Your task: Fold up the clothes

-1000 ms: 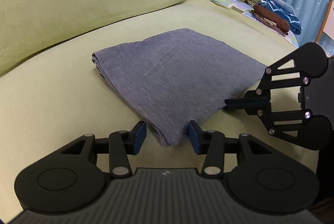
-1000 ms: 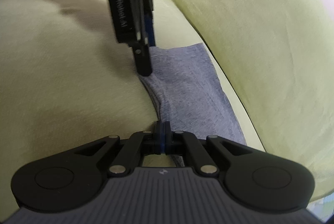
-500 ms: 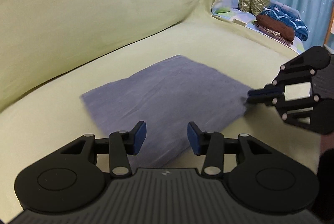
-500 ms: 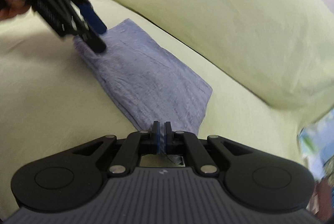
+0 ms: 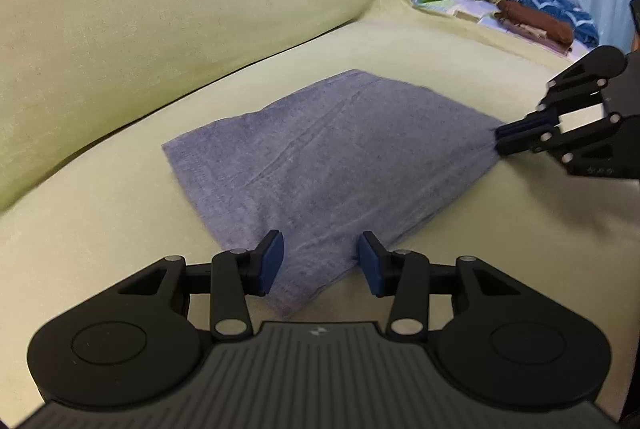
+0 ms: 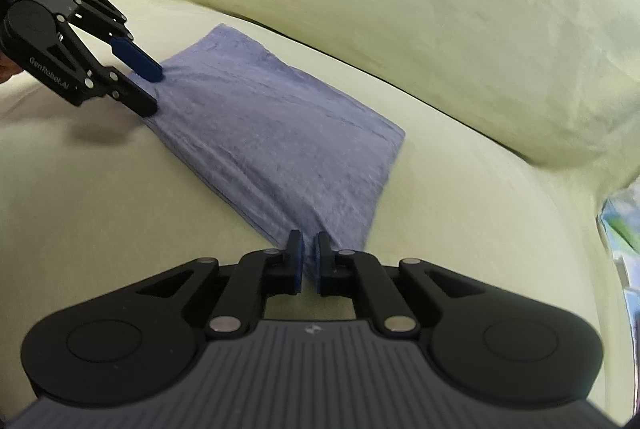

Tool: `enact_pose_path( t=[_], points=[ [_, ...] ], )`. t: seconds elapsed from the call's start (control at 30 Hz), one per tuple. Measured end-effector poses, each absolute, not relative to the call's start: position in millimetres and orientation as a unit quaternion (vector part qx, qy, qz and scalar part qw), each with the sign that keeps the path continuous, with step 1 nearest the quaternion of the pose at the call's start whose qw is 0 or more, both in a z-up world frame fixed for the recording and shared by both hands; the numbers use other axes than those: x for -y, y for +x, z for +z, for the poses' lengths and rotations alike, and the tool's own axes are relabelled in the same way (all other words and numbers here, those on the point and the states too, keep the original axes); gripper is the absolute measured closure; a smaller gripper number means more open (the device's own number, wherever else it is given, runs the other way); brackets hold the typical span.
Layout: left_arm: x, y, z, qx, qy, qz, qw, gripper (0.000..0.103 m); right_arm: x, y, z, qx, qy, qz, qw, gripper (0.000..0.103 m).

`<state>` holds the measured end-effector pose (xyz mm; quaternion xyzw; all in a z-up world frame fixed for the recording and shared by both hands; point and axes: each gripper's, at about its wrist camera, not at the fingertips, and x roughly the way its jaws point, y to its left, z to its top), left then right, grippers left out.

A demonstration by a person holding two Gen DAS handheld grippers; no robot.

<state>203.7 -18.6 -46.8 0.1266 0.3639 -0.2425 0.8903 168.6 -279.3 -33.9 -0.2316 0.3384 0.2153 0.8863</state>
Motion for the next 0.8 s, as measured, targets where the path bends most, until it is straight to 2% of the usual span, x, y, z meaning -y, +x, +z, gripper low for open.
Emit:
enact_pose_path(
  t=[0.3,0.5,0.63,0.8],
  points=[
    [11,195,-52,-0.374,0.118,-0.224,0.892,0.053,290,169,-32,-0.362,-0.201,0.199,0.888,0.102],
    [2,192,-49,-0.384,0.084,-0.202,0.897,0.053,292,177,-19,-0.345,-0.175,0.184,0.904,0.1],
    [1,189,-50,-0.388,0.079,-0.196,0.897,0.053,292,194,-32,-0.37,-0.168,0.18,0.896,0.099],
    [-2,181,-36,-0.378,0.057,-0.173,0.908,0.053,294,189,-16,-0.36,-0.154,0.177,0.903,0.098]
  ],
)
